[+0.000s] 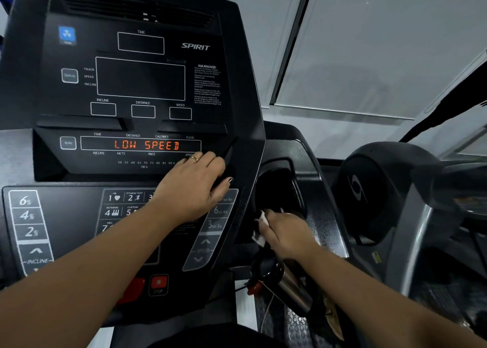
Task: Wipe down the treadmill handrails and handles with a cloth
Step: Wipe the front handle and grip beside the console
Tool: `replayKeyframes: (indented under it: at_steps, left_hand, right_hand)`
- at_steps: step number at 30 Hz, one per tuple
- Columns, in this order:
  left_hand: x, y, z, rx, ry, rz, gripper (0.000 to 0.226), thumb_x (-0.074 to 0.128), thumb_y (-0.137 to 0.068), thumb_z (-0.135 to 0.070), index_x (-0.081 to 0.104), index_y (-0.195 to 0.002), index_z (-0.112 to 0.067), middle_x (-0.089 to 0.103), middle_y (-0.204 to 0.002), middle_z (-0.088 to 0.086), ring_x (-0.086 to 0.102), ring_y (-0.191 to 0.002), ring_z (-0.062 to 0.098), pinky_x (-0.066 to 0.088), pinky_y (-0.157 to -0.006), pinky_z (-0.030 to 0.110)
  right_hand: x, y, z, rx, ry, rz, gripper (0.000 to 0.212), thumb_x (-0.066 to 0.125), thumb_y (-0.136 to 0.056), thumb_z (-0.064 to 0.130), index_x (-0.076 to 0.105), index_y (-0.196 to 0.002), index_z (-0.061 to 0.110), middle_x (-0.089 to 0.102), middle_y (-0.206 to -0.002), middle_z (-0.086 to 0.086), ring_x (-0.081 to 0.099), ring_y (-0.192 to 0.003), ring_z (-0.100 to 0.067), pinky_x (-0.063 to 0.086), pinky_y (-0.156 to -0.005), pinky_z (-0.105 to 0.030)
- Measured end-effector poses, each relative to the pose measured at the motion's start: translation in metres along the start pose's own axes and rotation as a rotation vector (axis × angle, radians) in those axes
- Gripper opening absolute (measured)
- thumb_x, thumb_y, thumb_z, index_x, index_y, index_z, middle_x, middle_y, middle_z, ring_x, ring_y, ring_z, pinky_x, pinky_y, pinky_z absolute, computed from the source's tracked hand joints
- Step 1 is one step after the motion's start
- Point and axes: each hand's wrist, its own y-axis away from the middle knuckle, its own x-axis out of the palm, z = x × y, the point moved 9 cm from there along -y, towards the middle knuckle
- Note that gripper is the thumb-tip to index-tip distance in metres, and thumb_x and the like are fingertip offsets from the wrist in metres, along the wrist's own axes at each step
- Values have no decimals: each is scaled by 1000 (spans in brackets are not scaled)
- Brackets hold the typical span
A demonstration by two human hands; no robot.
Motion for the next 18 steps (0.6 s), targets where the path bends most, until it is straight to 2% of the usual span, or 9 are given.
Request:
replayKeyframes:
  at_steps: [2, 5, 9, 14, 18]
  left_hand:
    - [0, 0, 0, -1, 0, -1, 35, 25, -93, -52, 46, -95, -24, 47, -95, -9, 46, -88, 14, 44, -81, 34]
    - [0, 0, 0, 3, -3, -1, 35, 25, -94, -52, 47, -95, -24, 48, -95, -9, 47, -89, 14, 44, -80, 34]
    - [0, 0, 0, 7, -7, 1, 34, 25, -94, -51, 46, -95, -25, 47, -95, -10, 47, -89, 14, 44, -80, 34]
    - [2, -1, 0, 5, -20, 7, 33, 26, -94, -51, 45, -95, -24, 48, -96, -8, 48, -91, 16, 45, -82, 36]
    - [1, -1, -1, 11, -27, -7, 33, 27, -95, -50, 46, -95, -23, 49, -95, -6, 49, -90, 18, 45, -80, 38]
  right_hand:
    - [-8, 14, 1, -187, 25, -78, 50, 28, -98, 53, 60, -109, 16, 67, -92, 1, 62, -86, -19, 44, -80, -33]
    - [-6, 31, -20, -310, 86, -21, 54, 30, -100, 54, 55, -132, 19, 60, -124, 3, 52, -118, -14, 35, -107, -34]
    - [-9, 30, -63, -245, 213, 77, 57, 26, -100, 58, 43, -145, 27, 34, -155, 3, 26, -145, -15, 19, -119, -42]
    - [-16, 20, -73, -94, 193, -15, 56, 26, -99, 55, 40, -147, 28, 18, -162, 4, 6, -151, -11, 12, -121, -43]
    - [-10, 27, -64, 46, 173, -82, 60, 16, -100, 57, 41, -145, 26, 14, -163, 3, -1, -151, -13, 5, -122, -46]
